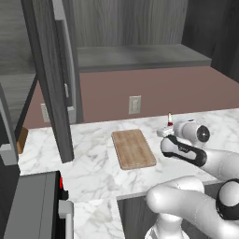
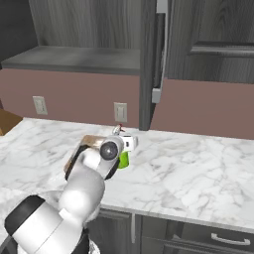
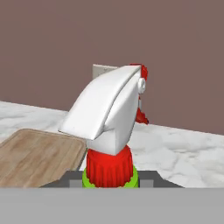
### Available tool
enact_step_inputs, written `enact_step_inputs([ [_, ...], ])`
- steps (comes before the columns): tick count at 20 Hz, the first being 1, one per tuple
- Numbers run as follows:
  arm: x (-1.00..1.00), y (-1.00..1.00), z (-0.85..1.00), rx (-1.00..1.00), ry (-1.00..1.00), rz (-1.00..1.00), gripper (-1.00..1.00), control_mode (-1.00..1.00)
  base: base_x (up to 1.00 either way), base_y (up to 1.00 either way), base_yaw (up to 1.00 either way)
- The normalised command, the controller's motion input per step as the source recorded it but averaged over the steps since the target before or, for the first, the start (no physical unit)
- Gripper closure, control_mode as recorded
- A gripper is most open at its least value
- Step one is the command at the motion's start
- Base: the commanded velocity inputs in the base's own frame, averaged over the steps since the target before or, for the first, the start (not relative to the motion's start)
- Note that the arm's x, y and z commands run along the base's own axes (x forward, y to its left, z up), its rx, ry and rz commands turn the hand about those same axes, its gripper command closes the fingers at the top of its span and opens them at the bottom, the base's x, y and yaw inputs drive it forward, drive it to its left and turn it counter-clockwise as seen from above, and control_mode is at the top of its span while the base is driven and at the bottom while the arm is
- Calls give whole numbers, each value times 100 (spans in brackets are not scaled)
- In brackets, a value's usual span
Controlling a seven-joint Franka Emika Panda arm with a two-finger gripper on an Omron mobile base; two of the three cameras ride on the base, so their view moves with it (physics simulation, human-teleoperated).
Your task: Grab the spray bottle from the cabinet, then place it next to the cutting board for sanitizing. Then grab the dish brush from the countertop next to the sink and place it next to the cutting board.
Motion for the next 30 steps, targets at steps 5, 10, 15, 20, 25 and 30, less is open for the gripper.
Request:
enact_step_inputs([
  [5, 35, 0, -11, 12, -1, 14, 100, -100, 0, 0, 0],
  [10, 5, 0, -1, 1, 0, 6, 100, -100, 0, 0, 0],
  [15, 0, 0, -10, 0, -4, 2, 100, -100, 0, 0, 0],
  [20, 0, 0, -14, 0, -5, 2, 100, -100, 0, 0, 0],
  [25, 0, 0, -31, 0, 0, 0, -100, -100, 0, 0, 0],
  [30, -1, 0, -11, 0, 0, 0, -100, -100, 0, 0, 0],
])
